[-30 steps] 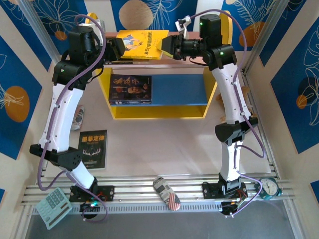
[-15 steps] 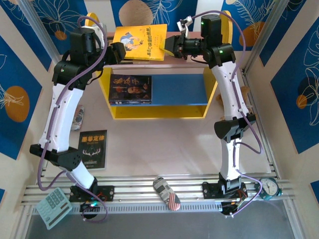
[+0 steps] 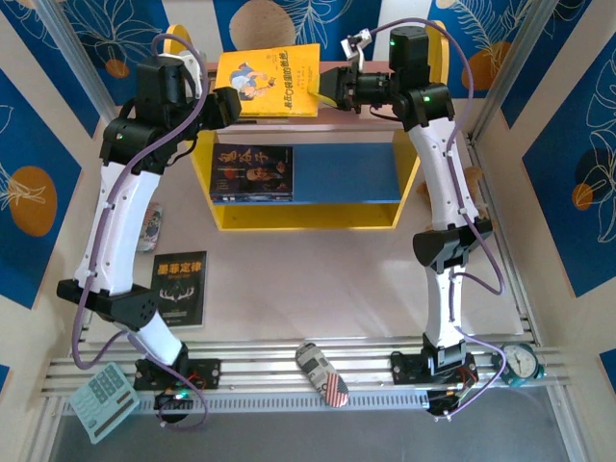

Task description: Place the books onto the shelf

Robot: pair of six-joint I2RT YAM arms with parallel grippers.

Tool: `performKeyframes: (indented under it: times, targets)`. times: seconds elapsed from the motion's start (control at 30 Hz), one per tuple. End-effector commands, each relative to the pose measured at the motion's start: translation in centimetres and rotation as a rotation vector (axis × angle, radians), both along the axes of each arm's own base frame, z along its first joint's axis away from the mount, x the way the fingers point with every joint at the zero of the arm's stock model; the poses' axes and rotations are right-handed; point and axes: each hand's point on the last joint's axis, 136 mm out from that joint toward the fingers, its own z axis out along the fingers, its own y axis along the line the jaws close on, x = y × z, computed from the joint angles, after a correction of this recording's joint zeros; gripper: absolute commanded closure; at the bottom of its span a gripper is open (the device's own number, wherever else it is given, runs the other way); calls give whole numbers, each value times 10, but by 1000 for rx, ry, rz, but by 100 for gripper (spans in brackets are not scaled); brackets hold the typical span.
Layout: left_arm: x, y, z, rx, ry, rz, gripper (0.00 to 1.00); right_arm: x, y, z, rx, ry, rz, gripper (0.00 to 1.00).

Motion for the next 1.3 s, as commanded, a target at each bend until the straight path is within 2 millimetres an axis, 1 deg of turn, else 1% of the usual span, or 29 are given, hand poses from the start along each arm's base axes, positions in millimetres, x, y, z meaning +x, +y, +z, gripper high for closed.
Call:
performKeyframes:
  times: [0.0,0.1,0.27,0.4,0.5,0.67,0.9,1.17,1.27]
  targets:
    - [-11,15,17,28,-38,28,37,-11,5,19,36,-66,49,81]
    - [-11,14,14,33,-30,26,37,-10,7,18,39,-61,50,78]
    - [-9,8,13,20,-30,-3,37,-4,4,15,30,-54,25,63]
    - [-9,4,15,7,-35,-23,36,2,-2,13,12,-56,-21,56]
    - [-9,2,17,1,-39,-32,36,7,-7,6,-20,-51,-61,51]
    - [-10,-4,19,-15,-46,-66,36,10,-15,-5,-77,-45,-110,49]
    - [-10,-6,18,-26,-41,-72,36,8,-20,-9,-116,-52,-140,49]
    - [-11,-6,19,-22,-44,-75,36,2,-19,-18,-156,-49,-140,48]
    - [-11,-7,20,-29,-45,-81,36,-1,-18,-19,-164,-52,-137,49]
